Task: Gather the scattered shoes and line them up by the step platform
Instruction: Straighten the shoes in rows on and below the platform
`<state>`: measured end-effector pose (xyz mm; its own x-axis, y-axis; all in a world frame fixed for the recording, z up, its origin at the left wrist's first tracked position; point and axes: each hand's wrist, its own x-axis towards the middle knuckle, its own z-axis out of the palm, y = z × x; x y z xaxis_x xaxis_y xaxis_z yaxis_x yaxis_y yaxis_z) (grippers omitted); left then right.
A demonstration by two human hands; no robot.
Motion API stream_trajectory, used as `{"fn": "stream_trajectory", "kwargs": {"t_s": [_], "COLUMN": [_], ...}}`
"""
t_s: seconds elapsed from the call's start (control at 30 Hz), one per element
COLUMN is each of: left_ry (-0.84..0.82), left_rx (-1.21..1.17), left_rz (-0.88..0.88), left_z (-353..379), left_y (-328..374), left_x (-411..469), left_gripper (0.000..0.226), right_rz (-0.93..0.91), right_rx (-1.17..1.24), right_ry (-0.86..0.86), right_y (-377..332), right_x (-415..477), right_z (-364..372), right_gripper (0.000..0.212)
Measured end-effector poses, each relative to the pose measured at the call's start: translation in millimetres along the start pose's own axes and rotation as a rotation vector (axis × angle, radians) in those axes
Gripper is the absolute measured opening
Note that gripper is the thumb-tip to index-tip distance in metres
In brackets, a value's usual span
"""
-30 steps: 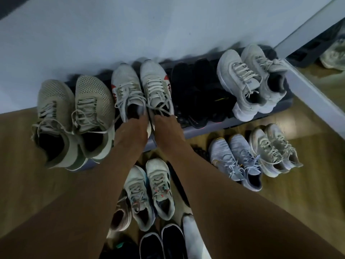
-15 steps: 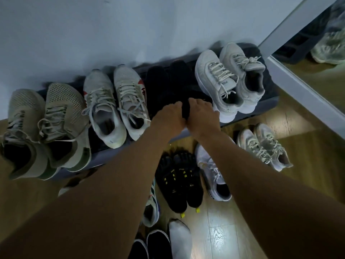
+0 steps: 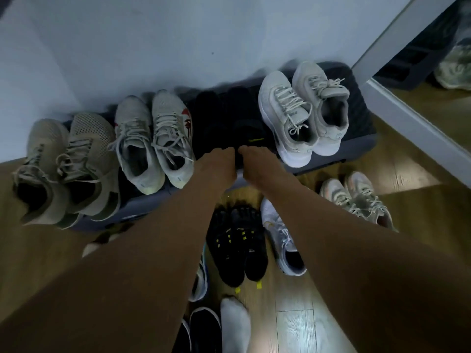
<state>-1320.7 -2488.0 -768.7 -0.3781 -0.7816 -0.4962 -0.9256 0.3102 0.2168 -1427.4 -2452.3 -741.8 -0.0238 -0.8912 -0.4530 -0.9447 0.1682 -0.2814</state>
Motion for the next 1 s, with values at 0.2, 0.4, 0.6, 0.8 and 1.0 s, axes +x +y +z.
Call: {"fn": "stream_trajectory", "kwargs": {"t_s": [0.2, 0.4, 0.6, 0.8, 1.0], "left_ry": [0.012, -0.021, 0.092, 0.094, 0.074], "left_rx": [-0.031, -0.110, -0.149, -0.184, -0.254], "left_rz": [0.012, 0.055, 0.072, 0.034, -0.065], "left_z": [-33, -54, -48, -23, 5], "left_y": [63, 124, 165, 193, 209], "left_x": [-33, -59, -72, -26, 44], "left_gripper": [0.043, 0.041, 0.043, 0.042, 0.047], "right_rz": [0.003, 0.045, 0.068, 0.049, -0.019], "right_rx": [0.012, 0.028, 0.002, -0.043, -0.094], "right_ry": [0.077, 0.105, 0.115, 0.099, 0.120], "right_y": [25, 63, 108, 161, 212], "right_x": [-48, -85, -109, -75, -11], "right_z": [-41, -74, -87, -84, -67], "right_gripper": [0.032, 0.026, 0.042, 0.045, 0.040]}}
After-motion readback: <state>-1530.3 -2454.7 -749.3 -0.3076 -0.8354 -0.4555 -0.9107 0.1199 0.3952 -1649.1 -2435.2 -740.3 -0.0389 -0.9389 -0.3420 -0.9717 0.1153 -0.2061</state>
